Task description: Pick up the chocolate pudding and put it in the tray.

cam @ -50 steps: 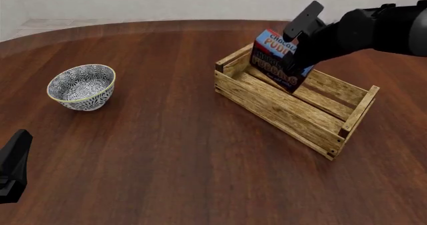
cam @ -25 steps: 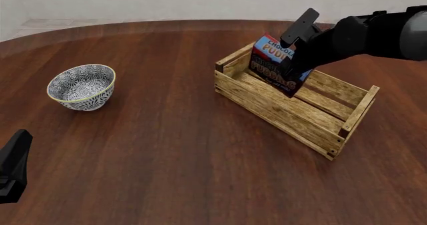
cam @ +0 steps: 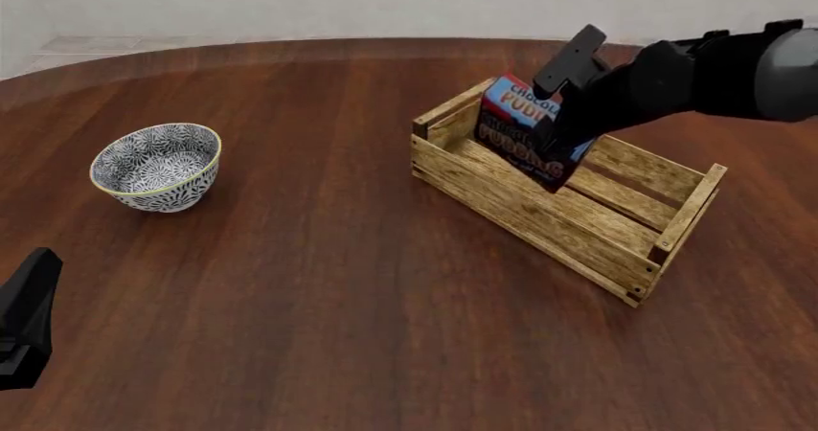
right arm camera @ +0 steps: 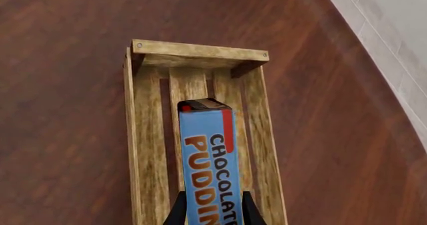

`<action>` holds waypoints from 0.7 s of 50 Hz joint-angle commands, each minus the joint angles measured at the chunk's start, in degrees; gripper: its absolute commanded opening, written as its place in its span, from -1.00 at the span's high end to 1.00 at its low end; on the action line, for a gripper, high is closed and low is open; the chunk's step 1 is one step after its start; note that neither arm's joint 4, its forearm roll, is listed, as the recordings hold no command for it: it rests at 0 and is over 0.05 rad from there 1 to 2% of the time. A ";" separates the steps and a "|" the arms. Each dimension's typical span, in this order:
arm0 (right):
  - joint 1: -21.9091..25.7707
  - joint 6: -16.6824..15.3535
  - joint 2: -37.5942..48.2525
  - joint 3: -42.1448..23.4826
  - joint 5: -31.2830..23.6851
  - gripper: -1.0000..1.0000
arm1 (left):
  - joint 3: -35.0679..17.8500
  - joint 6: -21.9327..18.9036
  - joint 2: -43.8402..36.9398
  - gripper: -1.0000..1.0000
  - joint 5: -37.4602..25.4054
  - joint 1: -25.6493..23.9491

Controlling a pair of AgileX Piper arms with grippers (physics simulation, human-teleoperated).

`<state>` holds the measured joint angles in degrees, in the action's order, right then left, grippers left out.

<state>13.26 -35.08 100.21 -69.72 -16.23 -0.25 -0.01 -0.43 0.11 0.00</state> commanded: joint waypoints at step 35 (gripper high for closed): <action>0.04 2.03 2.21 0.74 1.91 1.00 | 0.00 0.00 0.00 -1.00 0.00 0.00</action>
<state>13.28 -34.44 102.01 -69.04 -14.82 -0.25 -0.01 -0.43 0.11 0.00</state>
